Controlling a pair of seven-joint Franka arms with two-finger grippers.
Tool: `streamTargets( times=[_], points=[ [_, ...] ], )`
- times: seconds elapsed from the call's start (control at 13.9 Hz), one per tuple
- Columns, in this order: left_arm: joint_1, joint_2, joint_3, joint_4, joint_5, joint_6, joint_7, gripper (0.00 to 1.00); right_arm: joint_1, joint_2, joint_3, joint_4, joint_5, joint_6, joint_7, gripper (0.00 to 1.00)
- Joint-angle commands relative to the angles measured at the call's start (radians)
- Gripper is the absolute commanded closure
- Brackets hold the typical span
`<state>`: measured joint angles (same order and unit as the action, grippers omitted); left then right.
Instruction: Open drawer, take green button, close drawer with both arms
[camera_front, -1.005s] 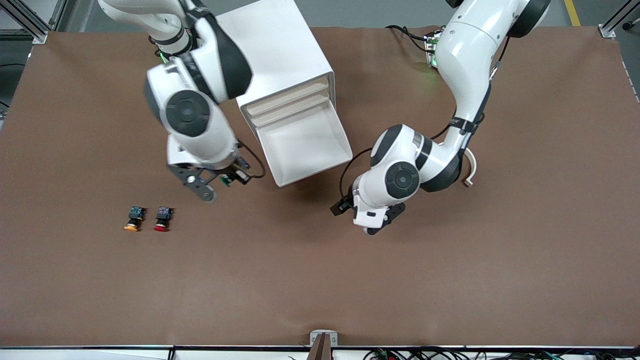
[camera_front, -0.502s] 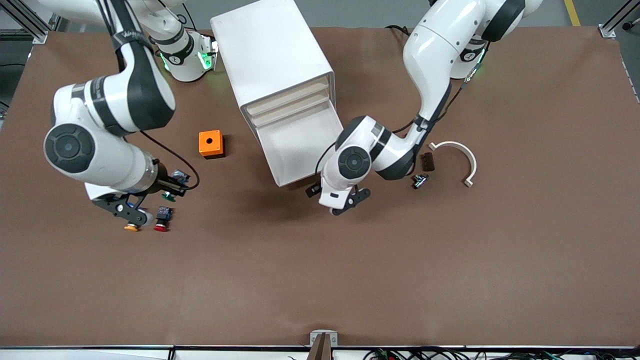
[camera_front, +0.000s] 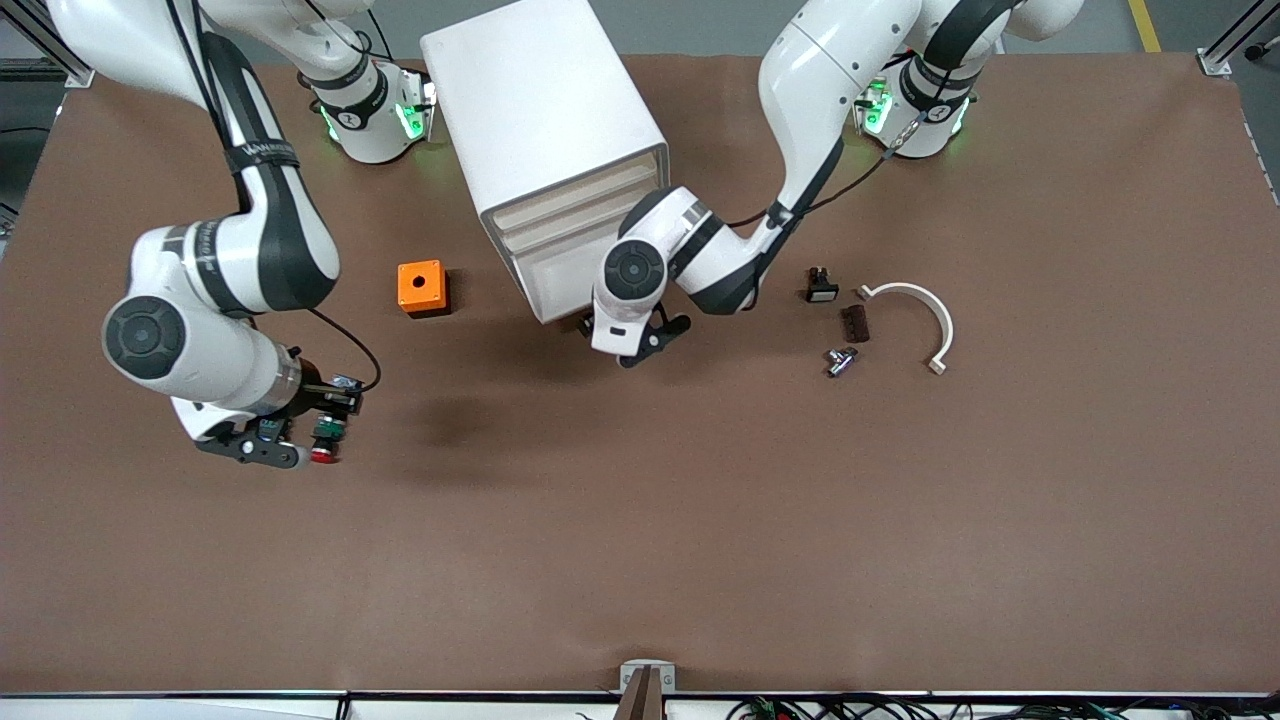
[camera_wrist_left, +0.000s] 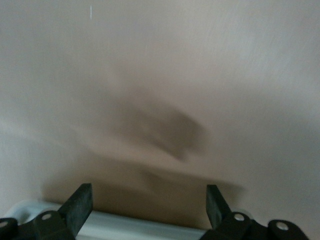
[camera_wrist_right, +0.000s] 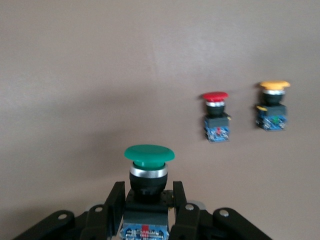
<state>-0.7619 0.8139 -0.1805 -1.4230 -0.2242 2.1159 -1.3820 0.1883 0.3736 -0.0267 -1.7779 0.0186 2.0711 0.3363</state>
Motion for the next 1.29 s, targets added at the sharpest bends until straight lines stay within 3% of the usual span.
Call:
streamTargets(
  times=[0.0, 0.22, 0.57, 0.72, 1.0, 1.22],
  points=[
    [-0.010, -0.036, -0.043, -0.037, 0.014, -0.007, -0.103, 0.00, -0.007, -0.025, 0.011, -0.168, 0.011, 0.201, -0.051, 1.00],
    [-0.052, -0.035, -0.048, -0.036, 0.014, -0.007, -0.170, 0.00, -0.006, -0.013, 0.011, -0.270, 0.009, 0.394, -0.083, 1.00],
    [-0.062, -0.038, -0.036, -0.033, 0.022, -0.007, -0.249, 0.00, 0.016, 0.074, 0.011, -0.275, 0.001, 0.487, -0.086, 1.00],
    [-0.022, -0.058, 0.002, -0.031, 0.038, -0.007, -0.241, 0.00, 0.022, 0.094, 0.011, -0.265, -0.003, 0.504, -0.086, 1.00],
    [0.119, -0.116, 0.019, -0.022, 0.227, -0.008, -0.192, 0.00, 0.025, 0.129, 0.011, -0.242, -0.003, 0.517, -0.086, 1.00],
    [0.245, -0.192, 0.019, -0.024, 0.233, -0.075, -0.012, 0.00, 0.023, 0.142, 0.011, -0.226, -0.005, 0.517, -0.085, 1.00]
  ],
)
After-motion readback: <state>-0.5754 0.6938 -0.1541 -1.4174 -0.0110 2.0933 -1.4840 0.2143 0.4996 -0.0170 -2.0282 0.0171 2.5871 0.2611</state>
